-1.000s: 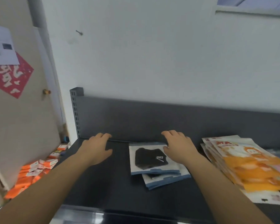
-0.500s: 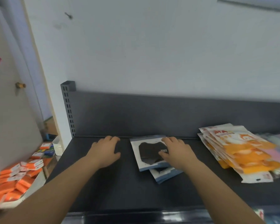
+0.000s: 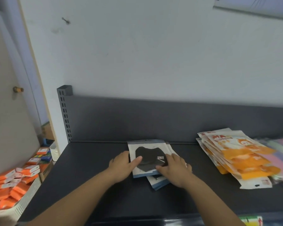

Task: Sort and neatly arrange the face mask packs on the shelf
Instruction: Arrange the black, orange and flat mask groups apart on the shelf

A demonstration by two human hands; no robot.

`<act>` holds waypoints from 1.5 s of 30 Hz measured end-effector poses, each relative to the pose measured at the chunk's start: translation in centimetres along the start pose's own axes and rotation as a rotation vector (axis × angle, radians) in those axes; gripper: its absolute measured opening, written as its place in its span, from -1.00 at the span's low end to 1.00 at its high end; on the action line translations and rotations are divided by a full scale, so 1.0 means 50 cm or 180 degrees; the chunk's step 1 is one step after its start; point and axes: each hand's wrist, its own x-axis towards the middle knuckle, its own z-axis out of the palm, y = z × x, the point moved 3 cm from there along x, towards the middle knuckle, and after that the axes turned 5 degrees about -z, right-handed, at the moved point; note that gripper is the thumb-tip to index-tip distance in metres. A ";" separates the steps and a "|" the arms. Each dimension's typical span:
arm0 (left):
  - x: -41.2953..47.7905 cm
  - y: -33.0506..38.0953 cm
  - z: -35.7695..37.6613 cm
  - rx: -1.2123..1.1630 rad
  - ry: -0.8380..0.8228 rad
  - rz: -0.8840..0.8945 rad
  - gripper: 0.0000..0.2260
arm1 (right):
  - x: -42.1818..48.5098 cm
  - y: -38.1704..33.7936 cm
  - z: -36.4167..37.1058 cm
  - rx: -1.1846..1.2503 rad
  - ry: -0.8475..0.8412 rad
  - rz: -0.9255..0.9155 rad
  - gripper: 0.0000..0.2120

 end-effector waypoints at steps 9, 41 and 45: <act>0.005 -0.025 -0.006 -0.2546 0.0153 -0.0653 -0.71 | -0.020 0.018 -0.003 0.0783 -0.0002 -0.0357 -0.42; -0.027 -0.119 -0.035 -0.3915 0.0887 -0.0448 -0.69 | -0.044 0.146 -0.005 0.5568 0.2524 0.1270 -0.56; -0.024 -0.121 -0.037 -0.3872 0.0965 -0.0383 -0.72 | -0.044 0.110 -0.032 0.5776 0.2073 0.0994 -0.57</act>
